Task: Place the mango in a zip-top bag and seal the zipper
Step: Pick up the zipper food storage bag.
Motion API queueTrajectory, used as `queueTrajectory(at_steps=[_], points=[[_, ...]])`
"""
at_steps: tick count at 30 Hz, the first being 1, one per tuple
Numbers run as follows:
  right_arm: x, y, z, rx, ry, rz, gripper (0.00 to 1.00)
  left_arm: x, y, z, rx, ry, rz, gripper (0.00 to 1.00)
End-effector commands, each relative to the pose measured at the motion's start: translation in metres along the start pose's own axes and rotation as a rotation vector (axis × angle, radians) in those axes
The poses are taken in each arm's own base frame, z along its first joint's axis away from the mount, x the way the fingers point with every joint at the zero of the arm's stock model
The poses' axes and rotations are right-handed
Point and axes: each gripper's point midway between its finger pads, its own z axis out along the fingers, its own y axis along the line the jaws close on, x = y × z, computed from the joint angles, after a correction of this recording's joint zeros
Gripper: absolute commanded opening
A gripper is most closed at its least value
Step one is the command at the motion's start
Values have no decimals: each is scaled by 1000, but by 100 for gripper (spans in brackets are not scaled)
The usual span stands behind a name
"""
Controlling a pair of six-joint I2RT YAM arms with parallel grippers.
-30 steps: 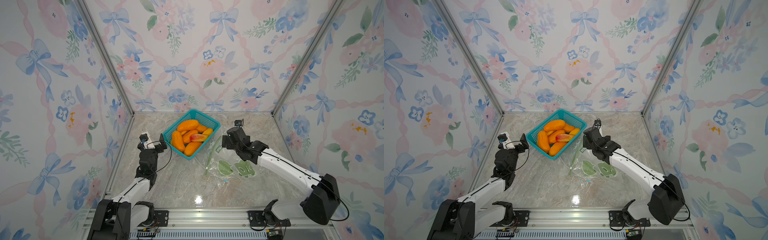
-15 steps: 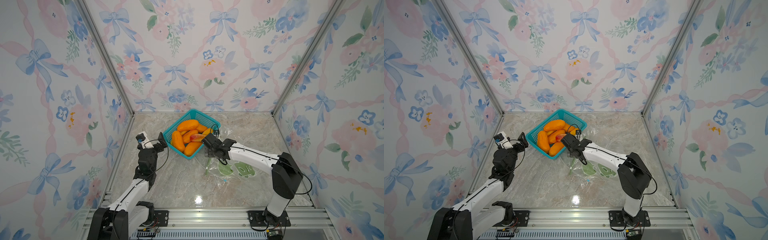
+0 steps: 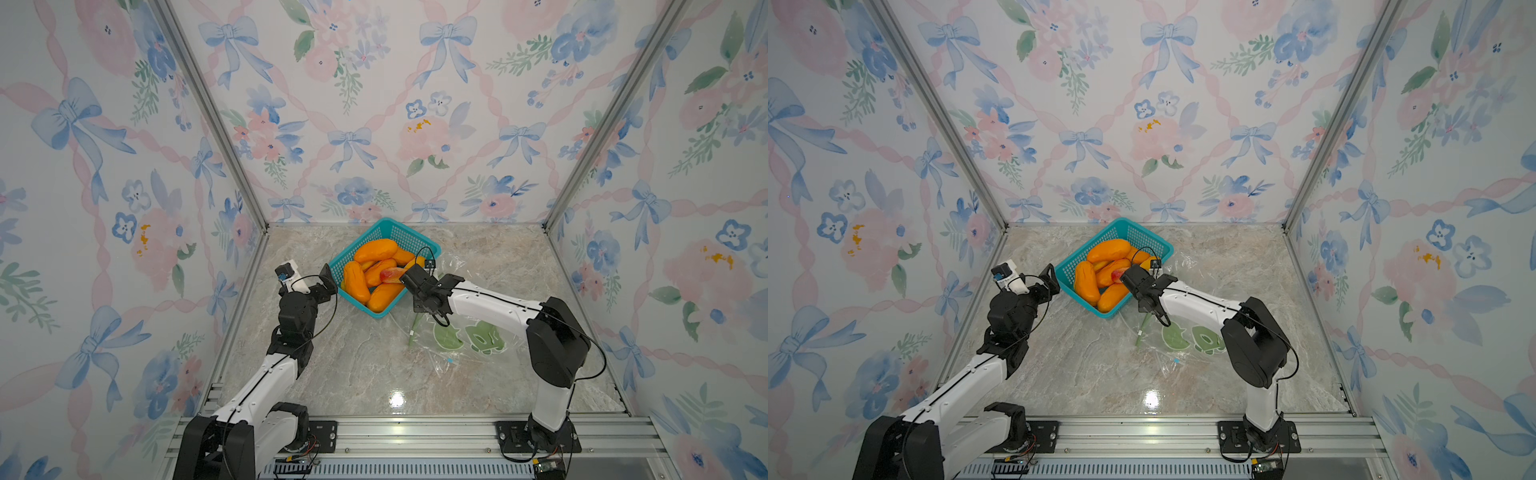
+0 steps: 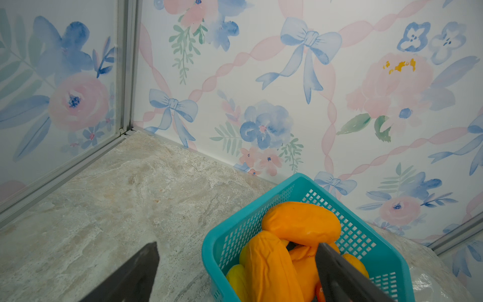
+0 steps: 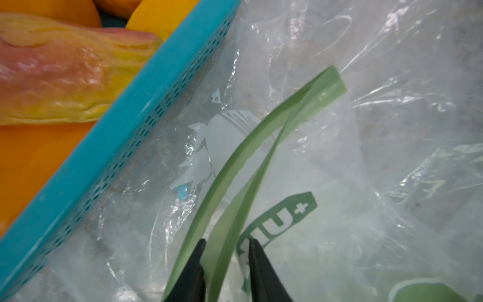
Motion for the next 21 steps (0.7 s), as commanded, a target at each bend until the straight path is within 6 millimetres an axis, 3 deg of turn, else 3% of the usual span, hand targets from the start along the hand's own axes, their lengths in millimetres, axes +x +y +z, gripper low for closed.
queueTrajectory(at_steps=[1,5,10,14,17,21], points=[[-5,-10,-6,-18,-14,14,16,-10,-13,1,37,-6,-26,98],[-15,-11,-21,-70,-56,-31,1,-9,-24,0,74,11,-28,98],[-31,-18,-52,-117,-127,-130,0,-7,-47,0,151,58,-46,98],[-48,-23,-93,-237,-223,-188,0,-1,-76,1,234,136,-73,98],[-58,-28,-117,-326,-296,-225,0,7,-106,2,314,213,-80,98],[-71,-40,-137,-452,-363,-232,0,12,-166,2,466,312,-61,98]])
